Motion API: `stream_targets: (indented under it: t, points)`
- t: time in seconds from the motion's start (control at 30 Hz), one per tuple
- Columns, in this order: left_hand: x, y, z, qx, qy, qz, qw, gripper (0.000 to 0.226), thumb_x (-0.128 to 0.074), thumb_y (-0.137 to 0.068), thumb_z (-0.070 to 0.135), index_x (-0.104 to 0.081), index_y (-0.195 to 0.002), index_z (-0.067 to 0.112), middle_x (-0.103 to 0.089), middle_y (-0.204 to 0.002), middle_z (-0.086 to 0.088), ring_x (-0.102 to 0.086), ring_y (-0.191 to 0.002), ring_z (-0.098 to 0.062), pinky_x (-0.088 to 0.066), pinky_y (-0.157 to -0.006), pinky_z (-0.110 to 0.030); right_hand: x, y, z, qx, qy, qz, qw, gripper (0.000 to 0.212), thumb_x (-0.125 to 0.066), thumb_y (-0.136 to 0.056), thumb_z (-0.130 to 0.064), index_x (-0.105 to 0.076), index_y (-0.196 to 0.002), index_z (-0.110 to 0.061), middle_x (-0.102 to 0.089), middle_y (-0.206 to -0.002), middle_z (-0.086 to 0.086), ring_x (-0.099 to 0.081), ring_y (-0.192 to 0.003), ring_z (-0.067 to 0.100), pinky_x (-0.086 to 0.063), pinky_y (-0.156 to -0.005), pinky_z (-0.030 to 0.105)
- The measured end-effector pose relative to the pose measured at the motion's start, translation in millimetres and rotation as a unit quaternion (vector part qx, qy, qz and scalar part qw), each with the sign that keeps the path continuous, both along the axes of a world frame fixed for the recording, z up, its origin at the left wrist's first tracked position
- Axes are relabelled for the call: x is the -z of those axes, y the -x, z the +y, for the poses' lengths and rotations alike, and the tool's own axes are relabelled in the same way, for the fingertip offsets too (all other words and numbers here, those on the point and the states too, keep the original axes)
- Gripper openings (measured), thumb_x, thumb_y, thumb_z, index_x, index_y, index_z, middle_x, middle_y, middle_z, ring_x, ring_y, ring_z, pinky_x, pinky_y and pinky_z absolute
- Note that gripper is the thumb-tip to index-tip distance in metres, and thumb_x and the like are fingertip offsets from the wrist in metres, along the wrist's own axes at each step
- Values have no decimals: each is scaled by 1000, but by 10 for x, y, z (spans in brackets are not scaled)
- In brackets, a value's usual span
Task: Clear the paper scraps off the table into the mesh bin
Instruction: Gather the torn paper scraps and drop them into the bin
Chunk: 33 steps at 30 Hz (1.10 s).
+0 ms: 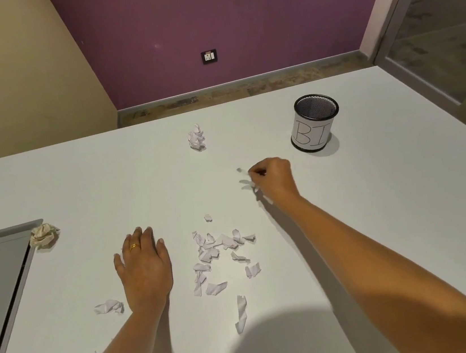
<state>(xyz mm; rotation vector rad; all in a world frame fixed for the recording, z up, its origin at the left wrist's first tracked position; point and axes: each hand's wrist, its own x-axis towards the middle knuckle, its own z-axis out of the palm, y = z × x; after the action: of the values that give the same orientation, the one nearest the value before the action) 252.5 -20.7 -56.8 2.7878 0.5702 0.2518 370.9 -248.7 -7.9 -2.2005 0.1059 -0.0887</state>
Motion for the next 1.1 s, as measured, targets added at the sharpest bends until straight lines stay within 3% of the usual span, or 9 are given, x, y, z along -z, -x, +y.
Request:
stream_targets:
  t: [0.1, 0.2, 0.3, 0.37, 0.43, 0.6, 0.77, 0.93, 1.1]
  points:
    - [0, 1, -5, -1, -2, -3, 1000, 36, -43, -95, 18, -49, -128, 4, -47, -139, -17, -37, -134, -33, -23, -110, -56, -149, -160, -213, 45, 9, -45, 998, 17, -56, -82, 3, -73, -85, 5, -73, -87, 24, -69, -82, 34, -55, -78, 34]
    - [14, -6, 2, -3, -1, -2, 1000, 36, -43, -95, 18, -49, -128, 5, -47, -139, -16, -37, -134, -33, -23, -110, -56, -301, -348, -434, 76, 33, -87, 993, 17, -53, -81, 5, -68, -80, 14, -69, -85, 33, -65, -82, 43, -55, -75, 44]
    - [23, -19, 10, -6, 1, -3, 1000, 36, -43, -95, 18, -50, -128, 5, -47, -139, -17, -37, -134, -33, -23, -110, -56, -443, -554, -662, 116, 77, -108, 984, 21, -49, -82, 2, -67, -79, 13, -67, -84, 34, -63, -85, 44, -49, -67, 36]
    - [30, -20, 10, -7, -1, -6, 1000, 36, -44, -94, 18, -51, -127, 5, -48, -138, -17, -38, -133, -34, -24, -109, -57, -535, -686, -795, 172, 68, -105, 977, 23, -50, -86, 0, -70, -87, 8, -70, -92, 28, -65, -89, 38, -52, -79, 32]
    - [38, -20, 10, -7, -1, -8, 1000, 36, -45, -94, 18, -51, -126, 5, -49, -138, -17, -39, -133, -34, -25, -109, -57, -584, -822, -915, 229, 62, -78, 968, 23, -51, -89, -2, -71, -97, 4, -71, -101, 21, -66, -94, 33, -50, -82, 27]
    - [62, -21, 10, -10, -2, -13, 1000, 35, -47, -93, 17, -52, -126, 5, -49, -137, -17, -39, -132, -34, -25, -108, -57, -640, -1052, -1058, 294, 50, 11, 954, 23, -59, -87, -1, -66, -108, 1, -65, -114, 18, -64, -105, 31, -53, -83, 32]
    - [61, -29, 11, -10, 0, -14, 1000, 35, -46, -93, 18, -52, -125, 5, -49, -137, -17, -39, -132, -34, -24, -109, -57, -633, -1127, -1086, 267, -6, 17, 964, 20, -58, -89, -6, -69, -105, -1, -67, -112, 16, -66, -100, 30, -54, -84, 30]
    - [62, -28, 12, -11, 0, -17, 1000, 35, -47, -93, 17, -52, -125, 5, -50, -137, -18, -40, -132, -34, -25, -109, -57, -571, -1006, -1045, 240, -13, -36, 970, 21, -55, -92, -9, -69, -106, -2, -66, -115, 16, -63, -106, 30, -50, -94, 32]
    - [54, -24, 10, -9, 0, -18, 1000, 35, -47, -93, 16, -52, -125, 4, -50, -136, -18, -40, -131, -35, -25, -109, -58, -468, -647, -916, 229, -50, -96, 967, 22, -54, -91, -11, -69, -104, -2, -69, -108, 15, -64, -100, 27, -49, -89, 28]
